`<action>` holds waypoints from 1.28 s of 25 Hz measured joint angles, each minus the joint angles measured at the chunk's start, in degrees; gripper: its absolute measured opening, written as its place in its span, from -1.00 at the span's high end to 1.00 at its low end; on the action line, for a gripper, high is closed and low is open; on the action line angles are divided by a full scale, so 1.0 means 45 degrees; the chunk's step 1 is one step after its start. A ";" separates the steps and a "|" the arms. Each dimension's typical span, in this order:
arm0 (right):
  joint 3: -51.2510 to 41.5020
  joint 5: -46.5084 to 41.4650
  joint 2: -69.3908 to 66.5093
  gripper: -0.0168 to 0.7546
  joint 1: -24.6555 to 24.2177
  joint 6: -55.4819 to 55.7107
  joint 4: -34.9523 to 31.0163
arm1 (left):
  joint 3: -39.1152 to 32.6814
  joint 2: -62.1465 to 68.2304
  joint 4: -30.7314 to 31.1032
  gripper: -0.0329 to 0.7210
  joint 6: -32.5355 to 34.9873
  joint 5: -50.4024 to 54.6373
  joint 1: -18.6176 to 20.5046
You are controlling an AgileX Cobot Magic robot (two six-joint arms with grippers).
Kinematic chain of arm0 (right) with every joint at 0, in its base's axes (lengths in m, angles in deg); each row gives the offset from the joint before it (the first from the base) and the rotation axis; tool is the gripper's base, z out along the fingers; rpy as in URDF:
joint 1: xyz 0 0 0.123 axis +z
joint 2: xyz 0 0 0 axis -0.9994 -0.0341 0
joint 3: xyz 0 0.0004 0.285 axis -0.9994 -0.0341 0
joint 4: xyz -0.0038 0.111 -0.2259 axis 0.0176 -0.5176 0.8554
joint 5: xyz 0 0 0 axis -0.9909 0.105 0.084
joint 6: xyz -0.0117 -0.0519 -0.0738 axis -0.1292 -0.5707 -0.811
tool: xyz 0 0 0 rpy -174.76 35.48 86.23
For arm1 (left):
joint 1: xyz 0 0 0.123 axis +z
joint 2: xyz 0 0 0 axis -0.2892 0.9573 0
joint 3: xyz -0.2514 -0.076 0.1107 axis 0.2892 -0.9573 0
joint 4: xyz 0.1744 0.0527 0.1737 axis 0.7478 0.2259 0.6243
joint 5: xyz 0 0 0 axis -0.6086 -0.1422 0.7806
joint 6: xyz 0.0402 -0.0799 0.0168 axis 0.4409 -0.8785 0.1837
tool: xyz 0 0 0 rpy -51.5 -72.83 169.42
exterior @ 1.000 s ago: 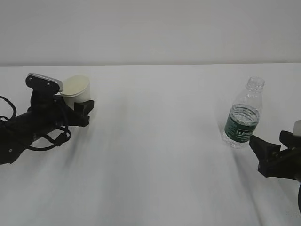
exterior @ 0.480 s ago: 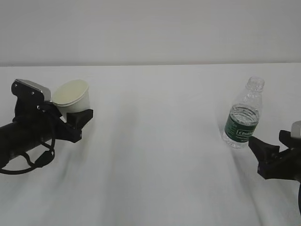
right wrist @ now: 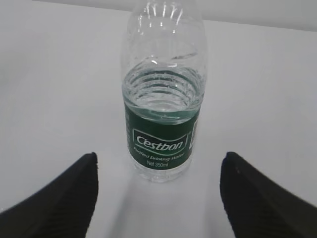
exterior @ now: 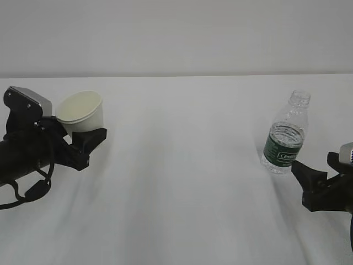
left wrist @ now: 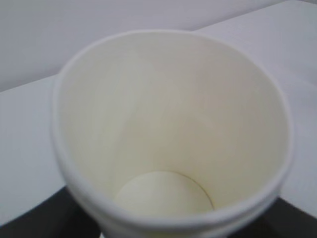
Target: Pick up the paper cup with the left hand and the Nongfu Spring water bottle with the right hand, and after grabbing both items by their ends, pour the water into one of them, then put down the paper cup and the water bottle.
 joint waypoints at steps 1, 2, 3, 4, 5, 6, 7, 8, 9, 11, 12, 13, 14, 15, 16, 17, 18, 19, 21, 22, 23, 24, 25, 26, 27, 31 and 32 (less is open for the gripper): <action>0.0000 0.0000 0.0000 -0.53 0.0000 -0.0008 0.0000 | -0.0007 -0.0110 0.0062 -0.32 -0.0088 0.0091 0.0000; 0.0000 0.0000 0.0000 -0.53 0.0000 -0.0008 0.0000 | -0.0007 -0.0249 0.0118 -0.32 -0.0149 0.0165 0.0000; 0.0000 0.0000 0.0000 -0.53 0.0000 -0.0008 0.0000 | -0.0007 -0.0329 0.0146 -0.32 -0.0178 0.0194 0.0000; 0.0000 0.0000 0.0000 -0.53 0.0000 -0.0008 0.0000 | -0.0007 -0.0396 0.0186 -0.32 -0.0210 0.0219 0.0000; 0.0000 0.0000 -0.0022 -0.53 0.0000 -0.0008 0.0000 | -0.0028 -0.0431 0.0196 -0.32 -0.0238 0.0247 0.0000; 0.0000 0.0022 -0.0131 -0.53 0.0000 -0.0008 0.0000 | -0.0028 -0.0452 0.0256 -0.32 -0.0260 0.0291 0.0000; 0.0000 0.0045 -0.0266 -0.53 0.0000 -0.0008 0.0000 | -0.0028 -0.0452 0.0323 -0.32 -0.0260 0.0340 0.0000; 0.0065 0.0045 -0.0488 -0.53 0.0000 -0.0031 0.0000 | -0.0028 -0.0452 0.0392 -0.32 -0.0290 0.0405 0.0000; 0.0131 0.0045 -0.0754 -0.53 0.0000 -0.0029 0.0000 | -0.0028 -0.0452 0.0449 -0.31 -0.0290 0.0461 0.0000; 0.0309 0.0045 -0.1292 -0.53 0.0000 -0.0029 0.0000 | -0.0028 -0.0452 0.0484 -0.29 -0.0314 0.0515 0.0000; 0.0403 0.0045 -0.1594 -0.53 0.0000 -0.0029 0.0027 | -0.0028 -0.0452 0.0509 -0.28 -0.0314 0.0515 0.0000; 0.0482 0.0045 -0.1878 -0.53 0.0000 -0.0029 0.0072 | -0.0028 -0.0452 0.0508 -0.27 -0.0333 0.0515 0.0000; 0.0637 0.0045 -0.2087 -0.53 0.0000 -0.0029 0.0080 | -0.0028 -0.0452 0.0532 -0.27 -0.0333 0.0515 0.0000; 0.0760 0.0045 -0.2292 -0.53 0.0000 -0.0029 0.0101 | -0.0028 -0.0452 0.0533 -0.27 -0.0333 0.0515 0.0000; 0.0882 0.0045 -0.2453 -0.53 0.0000 -0.0029 0.0129 | -0.0028 -0.0452 0.0533 -0.27 -0.0333 0.0515 -0.0024; 0.1001 0.0045 -0.2554 -0.53 0.0000 -0.0029 0.0153 | -0.0028 -0.0452 0.0533 -0.27 -0.0341 0.0515 -0.0024; 0.1121 0.0045 -0.2646 -0.53 0.0000 -0.0029 0.0153 | -0.0028 -0.0452 0.0533 -0.27 -0.0341 0.0515 -0.0024; 0.1266 0.0045 -0.2712 -0.53 0.0000 -0.0029 0.0171 | -0.0028 -0.0452 0.0533 -0.27 -0.0341 0.0515 -0.0024; 0.1536 0.0045 -0.2856 -0.53 0.0000 -0.0029 0.0171 | -0.0028 -0.0452 0.0549 -0.27 -0.0341 0.0515 -0.0024; 0.1691 0.0045 -0.2966 -0.53 0.0000 -0.0029 0.0171 | -0.0028 -0.0452 0.0549 -0.27 -0.0341 0.0515 -0.0024; 0.1813 0.0045 -0.3084 -0.53 0.0000 -0.0029 0.0171 | -0.0028 -0.0452 0.0560 -0.27 -0.0362 0.0515 -0.0024; 0.1953 0.0045 -0.3172 -0.53 0.0000 -0.0029 0.0171 | -0.0028 -0.0452 0.0560 -0.27 -0.0362 0.0515 -0.0024; 0.2082 0.0045 -0.3272 -0.53 0.0000 -0.0029 0.0171 | -0.0028 -0.0452 0.0560 -0.26 -0.0362 0.0515 -0.0024; 0.2202 0.0045 -0.3353 -0.53 0.0000 -0.0029 0.0171 | -0.0028 -0.0452 0.0560 -0.26 -0.0362 0.0515 -0.0024; 0.2284 0.0045 -0.3408 -0.53 0.0000 -0.0029 0.0171 | -0.0028 -0.0452 0.0560 -0.26 -0.0362 0.0515 -0.0024; 0.2700 0.0045 -0.3523 -0.53 0.0000 -0.0029 0.0171 | -0.0028 -0.0452 0.0560 -0.25 -0.0362 0.0515 -0.0024; 0.2800 0.0045 -0.3523 -0.53 0.0000 -0.0029 0.0179 | -0.0028 -0.0452 0.0560 -0.25 -0.0362 0.0515 -0.0024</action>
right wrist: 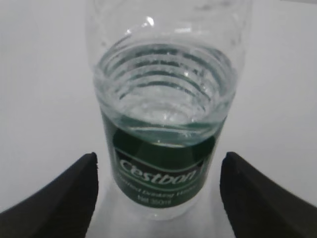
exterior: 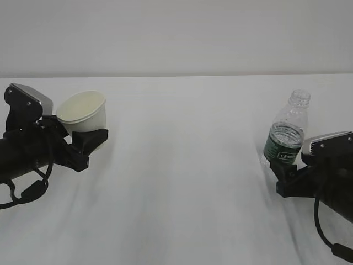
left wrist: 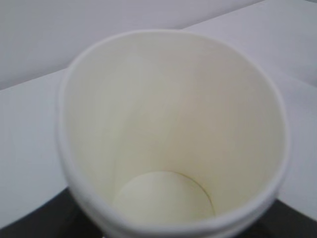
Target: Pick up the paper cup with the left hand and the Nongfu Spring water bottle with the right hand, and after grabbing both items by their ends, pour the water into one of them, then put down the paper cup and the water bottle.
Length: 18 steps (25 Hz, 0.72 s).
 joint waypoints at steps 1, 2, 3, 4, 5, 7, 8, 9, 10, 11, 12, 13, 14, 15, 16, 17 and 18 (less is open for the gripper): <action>0.0115 0.0000 0.0000 -0.53 0.0000 -0.0028 0.0000 | 0.0000 0.0000 0.0000 -0.25 0.0000 0.0000 0.0000; 0.0191 0.0000 0.0000 -0.53 0.0000 -0.0028 0.0000 | 0.0000 0.0000 0.0000 -0.24 0.0000 0.0000 0.0000; 0.0279 0.0000 0.0000 -0.53 0.0000 -0.0028 0.0000 | 0.0000 0.0000 0.0000 -0.24 0.0000 0.0000 0.0000; 0.0366 0.0000 0.0000 -0.53 0.0000 -0.0028 0.0000 | 0.0000 0.0000 0.0000 -0.24 0.0000 0.0020 0.0000; 0.0459 0.0000 0.0000 -0.53 0.0000 -0.0028 0.0000 | 0.0000 0.0000 0.0000 -0.24 0.0000 0.0020 0.0000; 0.0605 0.0000 -0.0026 -0.53 0.0000 -0.0028 0.0000 | 0.0000 0.0000 0.0000 -0.24 0.0000 0.0020 0.0000; 0.0711 0.0000 -0.0026 -0.53 0.0000 -0.0028 0.0000 | 0.0000 0.0000 0.0000 -0.24 0.0000 0.0020 0.0000; 0.0781 0.0000 -0.0026 -0.53 0.0000 -0.0028 0.0000 | 0.0000 0.0000 0.0000 -0.24 0.0000 0.0020 0.0000; 0.0861 0.0000 -0.0026 -0.53 0.0000 -0.0028 0.0000 | 0.0000 0.0000 0.0000 -0.24 0.0000 0.0020 0.0000; 0.0926 0.0000 -0.0085 -0.53 0.0000 -0.0028 0.0000 | 0.0000 0.0000 0.0000 -0.24 0.0000 0.0020 0.0000; 0.0995 0.0000 -0.0198 -0.53 0.0000 -0.0028 0.0000 | 0.0000 0.0000 0.0000 -0.24 0.0000 0.0020 0.0000; 0.1060 0.0000 -0.0313 -0.53 0.0000 -0.0028 0.0000 | 0.0000 0.0000 0.0000 -0.24 0.0000 0.0020 0.0000; 0.1123 0.0000 -0.0475 -0.53 0.0030 -0.0028 0.0022 | 0.0000 0.0000 0.0000 -0.23 0.0000 0.0020 0.0000; 0.1152 0.0000 -0.0635 -0.53 0.0052 -0.0028 0.0049 | 0.0000 0.0000 0.0000 -0.23 0.0000 0.0020 0.0000; 0.1199 0.0000 -0.0739 -0.53 0.0082 -0.0028 0.0050 | 0.0000 0.0000 0.0000 -0.23 0.0000 0.0020 0.0000; 0.1223 0.0000 -0.0852 -0.53 0.0088 -0.0028 0.0074 | 0.0000 0.0000 0.0000 -0.23 0.0000 0.0020 0.0000; 0.1253 0.0000 -0.0926 -0.53 0.0110 -0.0028 0.0070 | 0.0000 0.0000 0.0000 -0.23 0.0000 0.0020 0.0000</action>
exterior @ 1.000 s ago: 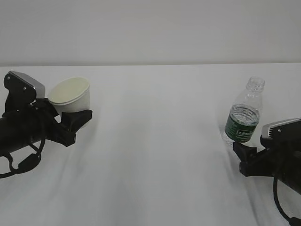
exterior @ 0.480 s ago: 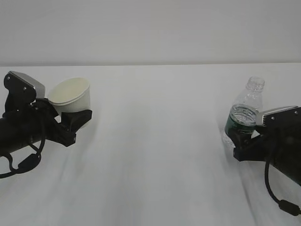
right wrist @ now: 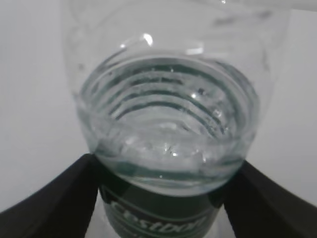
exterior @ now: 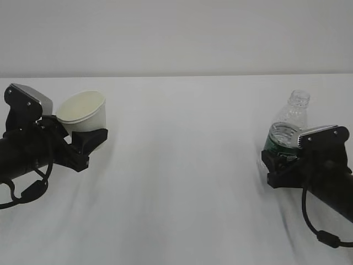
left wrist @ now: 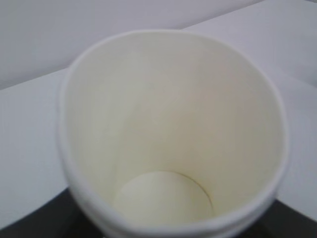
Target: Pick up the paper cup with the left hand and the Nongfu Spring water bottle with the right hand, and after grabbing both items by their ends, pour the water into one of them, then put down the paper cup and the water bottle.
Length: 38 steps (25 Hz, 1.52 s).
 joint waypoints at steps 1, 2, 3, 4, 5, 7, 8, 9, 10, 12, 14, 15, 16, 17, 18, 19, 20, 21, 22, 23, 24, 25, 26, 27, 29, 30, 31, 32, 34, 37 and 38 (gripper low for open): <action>0.0057 0.0000 0.0003 -0.53 0.0000 0.0000 0.0000 | 0.0000 0.0000 0.0000 -0.23 0.0000 0.0000 0.0000; 0.0095 0.0000 0.0003 -0.53 0.0000 0.0000 0.0008 | 0.0000 0.0000 0.0000 -0.23 0.0000 0.0000 0.0000; 0.0196 0.0000 0.0003 -0.53 0.0024 0.0000 0.0008 | 0.0000 0.0000 0.0000 -0.23 0.0000 0.0000 0.0000; 0.0259 0.0000 0.0003 -0.53 0.0024 0.0000 0.0029 | 0.0000 0.0000 0.0000 -0.23 0.0000 0.0000 0.0000; 0.0318 0.0000 0.0003 -0.53 0.0024 0.0000 0.0029 | 0.0000 0.0000 0.0000 -0.23 0.0000 0.0000 0.0000; 0.0438 0.0000 0.0003 -0.53 0.0024 0.0000 0.0029 | 0.0000 0.0000 0.0000 -0.23 0.0000 0.0000 0.0000; 0.0491 0.0000 0.0003 -0.53 0.0024 0.0000 0.0029 | 0.0000 0.0000 0.0000 -0.23 0.0000 0.0000 0.0000; 0.0546 0.0000 0.0003 -0.53 0.0024 0.0000 0.0029 | 0.0000 0.0000 0.0000 -0.23 0.0000 0.0000 0.0000; 0.0567 0.0000 0.0003 -0.53 0.0024 0.0000 0.0029 | 0.0000 0.0000 0.0000 -0.23 0.0000 0.0000 0.0000; 0.0653 0.0000 -0.0027 -0.53 0.0024 0.0000 0.0029 | 0.0000 0.0000 0.0000 -0.23 0.0000 0.0000 0.0000; 0.0777 0.0000 -0.0171 -0.53 0.0024 0.0000 0.0029 | 0.0000 0.0000 0.0000 -0.23 0.0000 0.0000 0.0000; 0.0856 0.0000 -0.0245 -0.53 0.0024 0.0000 0.0029 | 0.0000 0.0000 0.0000 -0.23 0.0000 0.0000 0.0000; 0.0879 0.0000 -0.0362 -0.53 0.0024 0.0000 0.0029 | 0.0000 0.0000 0.0000 -0.23 0.0000 0.0000 0.0000; 0.0910 0.0000 -0.0437 -0.53 0.0024 0.0000 0.0029 | 0.0000 0.0000 0.0000 -0.23 0.0000 0.0000 0.0000; 0.0960 0.0000 -0.0493 -0.53 0.0024 0.0000 0.0029 | 0.0000 0.0000 0.0000 -0.23 0.0000 0.0000 0.0000; 0.0990 0.0000 -0.0518 -0.53 0.0024 0.0000 0.0034 | 0.0000 0.0000 0.0000 -0.23 0.0000 0.0000 0.0000; 0.1009 0.0000 -0.0518 -0.53 0.0024 0.0000 0.0034 | 0.0000 0.0000 0.0000 -0.23 0.0000 0.0000 0.0000; 0.1009 0.0000 -0.0518 -0.53 0.0024 0.0000 0.0034 | 0.0000 0.0000 0.0000 -0.23 0.0000 0.0000 0.0000; 0.1009 0.0000 -0.0518 -0.53 0.0024 0.0000 0.0034 | 0.0000 0.0000 0.0000 -0.23 0.0000 0.0000 0.0000; 0.1009 0.0000 -0.0518 -0.53 0.0024 0.0000 0.0034 | 0.0000 0.0000 0.0000 -0.23 0.0000 0.0000 0.0000; 0.1009 0.0000 -0.0518 -0.53 0.0024 0.0000 0.0008 | 0.0000 0.0000 0.0000 -0.23 0.0000 0.0000 0.0000; 0.1009 0.0000 -0.0518 -0.53 0.0024 0.0000 -0.0011 | 0.0000 0.0000 0.0000 -0.23 0.0000 0.0000 0.0000; 0.1009 0.0000 -0.0518 -0.53 0.0024 0.0000 -0.0019 | 0.0000 0.0000 0.0000 -0.23 0.0000 0.0000 0.0000; 0.1009 0.0000 -0.0518 -0.52 0.0024 0.0000 -0.0069 | 0.0000 0.0000 0.0000 -0.23 0.0000 0.0000 0.0000; 0.1009 0.0000 -0.0518 -0.47 0.0024 0.0000 -0.0069 | 0.0000 0.0000 0.0000 -0.23 0.0000 0.0000 0.0000; 0.1009 0.0000 -0.0518 -0.43 0.0024 0.0000 -0.0069 | 0.0000 0.0000 0.0000 -0.23 0.0000 0.0000 0.0000; 0.1009 0.0000 -0.0518 -0.39 0.0024 0.0000 -0.0090 | 0.0000 0.0000 0.0000 -0.23 0.0000 0.0000 0.0000; 0.1009 0.0000 -0.0518 -0.35 0.0024 0.0000 -0.0098 | 0.0000 0.0000 0.0000 -0.23 0.0000 0.0000 0.0000; 0.1009 0.0000 -0.0518 -0.30 0.0024 0.0000 -0.0098 | 0.0000 0.0000 0.0000 -0.23 0.0000 0.0000 0.0000; 0.1009 0.0000 -0.0518 -0.28 0.0024 0.0000 0.0064 | 0.0000 0.0000 0.0058 -0.23 0.0000 0.0000 0.0000; 0.1009 0.0000 -0.0518 -0.28 0.0024 0.0000 0.0223 | 0.0000 0.0000 0.0149 -0.23 0.0000 0.0000 0.0000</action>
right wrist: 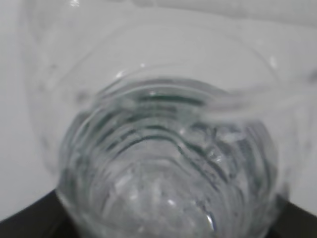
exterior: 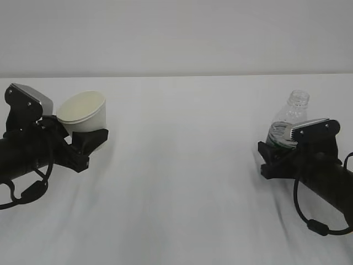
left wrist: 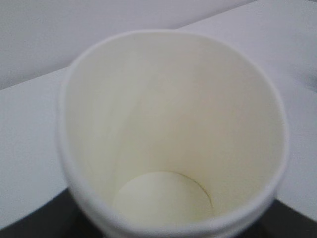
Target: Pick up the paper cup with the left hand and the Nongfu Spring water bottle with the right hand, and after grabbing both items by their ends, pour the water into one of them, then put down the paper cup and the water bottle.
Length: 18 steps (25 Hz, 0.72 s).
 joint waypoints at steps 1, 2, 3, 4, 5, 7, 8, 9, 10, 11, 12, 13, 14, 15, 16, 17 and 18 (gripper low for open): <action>0.0000 0.0000 0.0000 -0.28 0.0000 0.0000 0.0134 | 0.0000 0.0000 0.0093 -0.23 0.0000 0.0000 0.0000; 0.0000 0.0000 0.0000 -0.28 0.0000 0.0000 0.0201 | 0.0000 0.0000 0.0224 -0.23 0.0000 0.0000 0.0000; 0.0000 0.0000 0.0000 -0.28 0.0000 0.0000 0.0300 | 0.0000 0.0000 0.0301 -0.23 0.0000 0.0000 -0.0024; 0.0000 0.0000 0.0000 -0.28 0.0000 0.0000 0.0372 | 0.0000 0.0000 0.0362 -0.23 0.0000 0.0000 -0.0077; 0.0000 0.0000 0.0000 -0.28 0.0000 0.0029 0.0446 | 0.0000 0.0000 0.0414 -0.23 0.0000 0.0000 -0.0172; 0.0000 -0.0157 0.0159 -0.27 0.0000 0.0110 0.0611 | 0.0000 0.0000 0.0474 -0.23 0.0000 0.0000 -0.0458; -0.0048 -0.0265 0.0282 -0.27 0.0000 0.0141 0.0721 | 0.0000 0.0000 0.0497 -0.23 0.0000 0.0000 -0.0626; -0.0097 -0.0357 0.0472 -0.27 0.0000 0.0150 0.0787 | 0.0000 0.0000 0.0541 -0.23 0.0000 0.0000 -0.0765; -0.0151 -0.0358 0.0689 -0.27 0.0000 0.0173 0.0815 | 0.0000 0.0000 0.0549 -0.23 0.0000 0.0000 -0.0936; -0.0195 -0.0358 0.0927 -0.27 0.0000 0.0173 0.0870 | 0.0000 0.0000 0.0559 -0.23 0.0000 0.0000 -0.1104; -0.0215 -0.0387 0.1126 -0.27 0.0000 0.0173 0.0898 | 0.0000 0.0000 0.0559 -0.23 0.0000 0.0000 -0.1235; -0.0215 -0.0439 0.1364 -0.27 0.0000 0.0173 0.0958 | 0.0000 0.0000 0.0559 -0.23 0.0000 0.0000 -0.1386; -0.0215 -0.0535 0.1584 -0.27 0.0000 0.0173 0.1019 | 0.0000 0.0000 0.0579 -0.23 0.0000 0.0000 -0.1500; -0.0215 -0.0620 0.1761 -0.27 0.0000 0.0173 0.1087 | 0.0000 0.0000 0.0579 -0.23 0.0000 0.0000 -0.1616; -0.0215 -0.0759 0.1964 -0.27 0.0000 0.0173 0.1141 | 0.0000 0.0000 0.0579 -0.23 0.0000 0.0000 -0.1723; -0.0224 -0.0939 0.2163 -0.27 0.0000 0.0182 0.1264 | 0.0000 0.0000 0.0579 -0.23 0.0000 0.0000 -0.1816; -0.0245 -0.1118 0.2363 -0.27 0.0000 0.0182 0.1390 | 0.0000 0.0000 0.0579 -0.23 0.0000 0.0000 -0.1887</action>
